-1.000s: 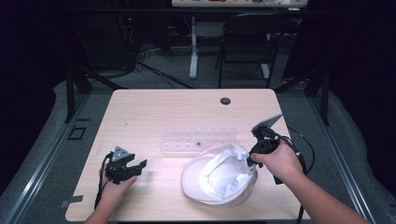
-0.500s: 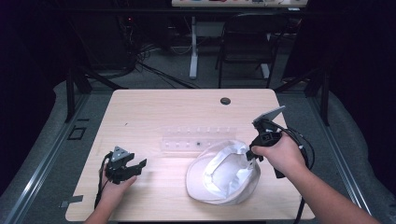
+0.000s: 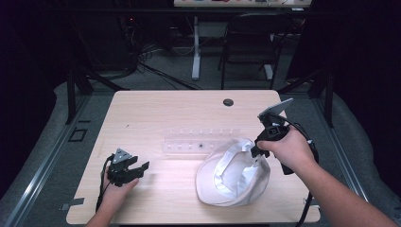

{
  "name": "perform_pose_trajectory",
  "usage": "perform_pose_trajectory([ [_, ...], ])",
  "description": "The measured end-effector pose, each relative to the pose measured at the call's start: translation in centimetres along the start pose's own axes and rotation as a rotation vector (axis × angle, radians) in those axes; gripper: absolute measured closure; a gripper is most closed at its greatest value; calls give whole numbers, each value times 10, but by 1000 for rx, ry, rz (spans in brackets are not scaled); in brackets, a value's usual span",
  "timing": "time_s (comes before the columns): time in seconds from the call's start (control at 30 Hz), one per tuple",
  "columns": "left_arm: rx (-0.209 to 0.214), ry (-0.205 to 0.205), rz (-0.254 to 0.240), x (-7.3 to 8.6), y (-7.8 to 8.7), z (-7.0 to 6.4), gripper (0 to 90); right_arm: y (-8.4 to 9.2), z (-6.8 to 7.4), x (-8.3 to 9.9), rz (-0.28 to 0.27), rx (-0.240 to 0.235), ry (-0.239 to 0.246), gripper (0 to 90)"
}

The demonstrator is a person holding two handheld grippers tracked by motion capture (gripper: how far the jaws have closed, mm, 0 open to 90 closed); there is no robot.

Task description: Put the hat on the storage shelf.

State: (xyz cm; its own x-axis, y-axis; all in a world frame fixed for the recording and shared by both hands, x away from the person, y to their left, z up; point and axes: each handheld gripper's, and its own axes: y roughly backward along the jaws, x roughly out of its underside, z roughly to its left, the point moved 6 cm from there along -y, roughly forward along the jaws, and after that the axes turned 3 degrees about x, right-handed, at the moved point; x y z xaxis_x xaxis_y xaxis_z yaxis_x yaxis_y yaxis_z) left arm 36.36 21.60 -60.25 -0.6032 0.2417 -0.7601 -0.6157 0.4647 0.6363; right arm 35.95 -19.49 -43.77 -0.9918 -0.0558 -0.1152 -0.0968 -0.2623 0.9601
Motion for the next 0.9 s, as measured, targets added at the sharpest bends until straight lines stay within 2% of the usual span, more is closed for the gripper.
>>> perform_pose_trajectory([
  [0.1, 5, 2, 11, 1, 0, 1, 433, 6, 3, -1, 6, 12, 3, 816],
  [0.13, 7, 4, 11, 1, 0, 1, 435, 9, 4, -1, 24, 9, 9, 816],
  [0.2, 10, 6, 10, 1, 1, 0, 443, 10, 5, -2, 9, 8, 0, 816],
  [0.33, 26, 15, 16, 0, 1, -1, 459, 21, 10, -3, 20, -54, -29, 816],
  [0.37, 26, 15, 14, 0, 1, -2, 460, 25, 8, -3, 36, -62, -14, 816],
  [0.4, 27, 12, 12, 0, 1, -2, 461, 26, 10, -4, 20, -80, -38, 817],
  [0.47, 23, 7, 9, 0, 1, -2, 480, 28, 10, -4, 21, -98, -41, 817],
  [0.5, 27, -8, 16, 0, 2, -3, 492, 33, 9, -4, 26, -130, -40, 817],
  [0.53, 27, -8, 16, 0, 2, -3, 495, 33, 9, -4, 26, -130, -40, 817],
  [0.63, 34, -10, 22, 0, 2, -4, 494, 38, 8, -4, 22, -195, -66, 817],
  [0.8, 32, -13, 10, 0, 0, -5, 494, 44, 5, -5, 3, -244, -93, 817],
  [0.87, 35, -14, 18, 0, 1, -6, 493, 46, 4, -5, 13, -260, -85, 817],
  [0.9, 36, -15, 18, 0, 1, -6, 490, 49, 3, -5, 3, -285, -90, 818],
])
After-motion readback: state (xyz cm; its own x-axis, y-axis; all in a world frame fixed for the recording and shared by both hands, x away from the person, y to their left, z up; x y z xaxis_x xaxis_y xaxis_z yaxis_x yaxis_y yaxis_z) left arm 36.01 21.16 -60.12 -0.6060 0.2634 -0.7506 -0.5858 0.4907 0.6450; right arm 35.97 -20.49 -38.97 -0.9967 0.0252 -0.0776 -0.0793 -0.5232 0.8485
